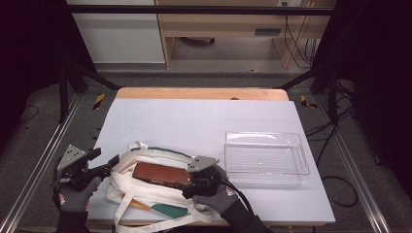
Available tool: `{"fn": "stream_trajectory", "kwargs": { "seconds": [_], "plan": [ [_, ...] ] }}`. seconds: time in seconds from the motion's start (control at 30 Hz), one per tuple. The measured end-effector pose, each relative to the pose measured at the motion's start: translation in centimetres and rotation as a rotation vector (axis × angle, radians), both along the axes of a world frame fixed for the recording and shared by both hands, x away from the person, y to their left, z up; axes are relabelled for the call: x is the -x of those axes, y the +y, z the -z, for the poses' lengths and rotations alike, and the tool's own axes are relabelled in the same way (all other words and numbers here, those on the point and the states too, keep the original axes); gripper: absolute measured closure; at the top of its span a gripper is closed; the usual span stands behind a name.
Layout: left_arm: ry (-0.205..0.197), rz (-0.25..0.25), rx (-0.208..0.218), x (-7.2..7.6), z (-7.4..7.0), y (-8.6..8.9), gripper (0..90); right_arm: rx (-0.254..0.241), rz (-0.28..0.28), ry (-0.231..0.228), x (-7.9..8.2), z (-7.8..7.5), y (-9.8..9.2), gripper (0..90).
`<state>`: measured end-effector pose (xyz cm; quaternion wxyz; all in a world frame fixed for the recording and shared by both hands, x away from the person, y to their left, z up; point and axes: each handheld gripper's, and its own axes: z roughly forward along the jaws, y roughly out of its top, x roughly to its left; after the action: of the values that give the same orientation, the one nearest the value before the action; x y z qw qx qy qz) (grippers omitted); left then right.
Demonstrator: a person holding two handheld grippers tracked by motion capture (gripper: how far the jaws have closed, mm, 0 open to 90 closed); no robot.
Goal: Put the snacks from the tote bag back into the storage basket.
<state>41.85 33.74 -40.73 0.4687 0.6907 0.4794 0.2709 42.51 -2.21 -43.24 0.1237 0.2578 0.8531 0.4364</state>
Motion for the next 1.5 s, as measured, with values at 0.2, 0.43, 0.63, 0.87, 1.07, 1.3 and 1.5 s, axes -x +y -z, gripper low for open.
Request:
{"fn": "stream_trajectory", "kwargs": {
  "seconds": [0.2,0.43,0.63,0.87,1.07,1.3,1.5],
  "plan": [
    [0.009,0.002,-0.002,-0.1,0.0,0.1,23.7,0.026,-0.003,0.004,-0.3,0.3,0.3,28.0],
    [0.011,-0.006,-0.003,-0.1,0.0,0.2,23.9,0.073,-0.012,-0.007,-0.5,0.7,0.5,28.3],
    [0.015,-0.005,-0.007,-0.1,0.1,0.1,23.9,0.098,-0.016,-0.011,-0.7,1.0,0.8,28.2],
    [0.026,0.001,-0.014,-0.3,0.3,-0.1,23.8,0.144,-0.027,0.007,-1.1,1.6,1.1,28.7],
    [0.030,-0.001,-0.013,-0.3,0.4,0.1,23.8,0.169,-0.042,0.011,-1.3,1.9,1.3,32.8],
    [0.035,-0.003,-0.012,-0.4,0.5,0.1,23.8,0.185,-0.058,0.037,-1.2,0.4,1.4,35.9],
    [0.037,-0.001,-0.017,-0.4,0.6,0.0,23.8,0.158,-0.064,0.060,-0.4,-1.4,1.1,39.2]
  ]
}}
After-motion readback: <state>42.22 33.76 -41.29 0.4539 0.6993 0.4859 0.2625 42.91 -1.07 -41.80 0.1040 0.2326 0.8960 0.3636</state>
